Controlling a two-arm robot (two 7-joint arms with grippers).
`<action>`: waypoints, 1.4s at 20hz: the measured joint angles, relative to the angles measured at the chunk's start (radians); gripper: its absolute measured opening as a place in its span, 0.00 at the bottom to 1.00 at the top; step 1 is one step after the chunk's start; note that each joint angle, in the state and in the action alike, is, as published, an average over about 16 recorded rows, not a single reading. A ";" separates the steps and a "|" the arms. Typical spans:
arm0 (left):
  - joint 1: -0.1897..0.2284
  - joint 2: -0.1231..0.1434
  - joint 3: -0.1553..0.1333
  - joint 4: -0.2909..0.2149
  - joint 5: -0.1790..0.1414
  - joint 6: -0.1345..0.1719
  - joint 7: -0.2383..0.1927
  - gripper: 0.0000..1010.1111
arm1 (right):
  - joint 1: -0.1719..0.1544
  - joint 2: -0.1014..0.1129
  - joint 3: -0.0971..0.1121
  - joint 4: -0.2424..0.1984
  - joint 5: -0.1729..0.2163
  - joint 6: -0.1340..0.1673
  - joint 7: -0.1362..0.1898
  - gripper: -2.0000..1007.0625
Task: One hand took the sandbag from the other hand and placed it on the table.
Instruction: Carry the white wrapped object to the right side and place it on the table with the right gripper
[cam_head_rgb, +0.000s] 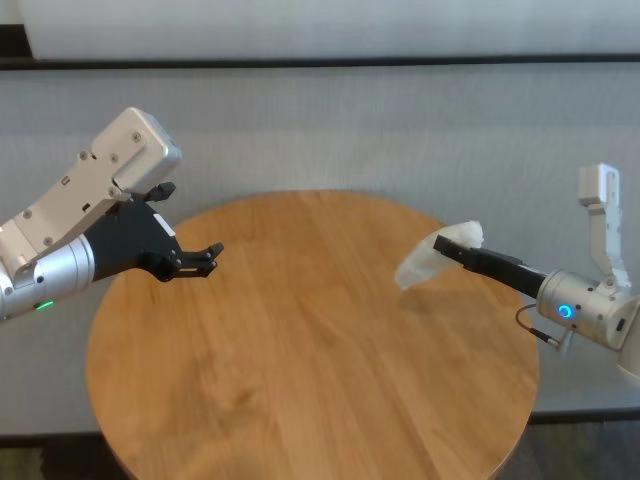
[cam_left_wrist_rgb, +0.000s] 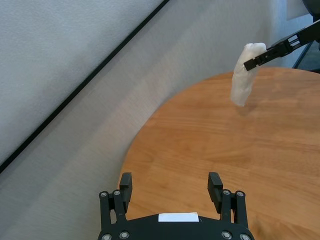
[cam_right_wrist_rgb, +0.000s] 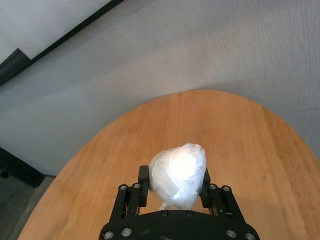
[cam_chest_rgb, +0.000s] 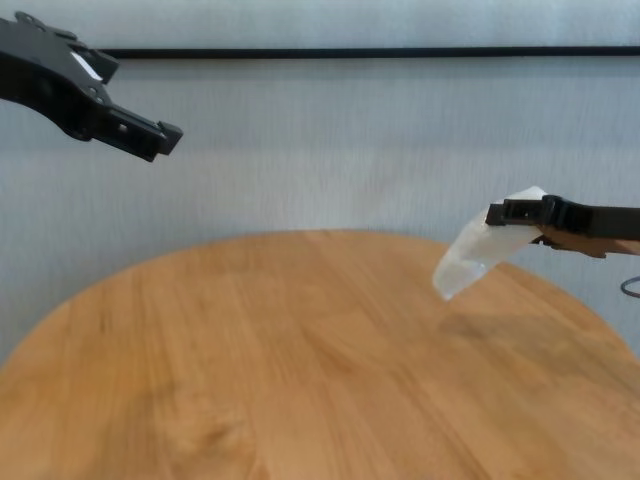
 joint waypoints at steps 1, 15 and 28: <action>0.000 0.000 0.000 0.000 0.000 0.000 0.000 0.99 | 0.004 -0.005 -0.002 0.012 -0.005 0.000 0.002 0.57; 0.000 0.000 0.000 0.000 0.000 0.001 0.000 0.99 | 0.051 -0.080 -0.013 0.172 -0.073 -0.013 0.023 0.57; 0.000 0.000 0.000 -0.001 0.000 0.001 0.000 0.99 | 0.120 -0.159 -0.021 0.361 -0.106 0.044 0.069 0.57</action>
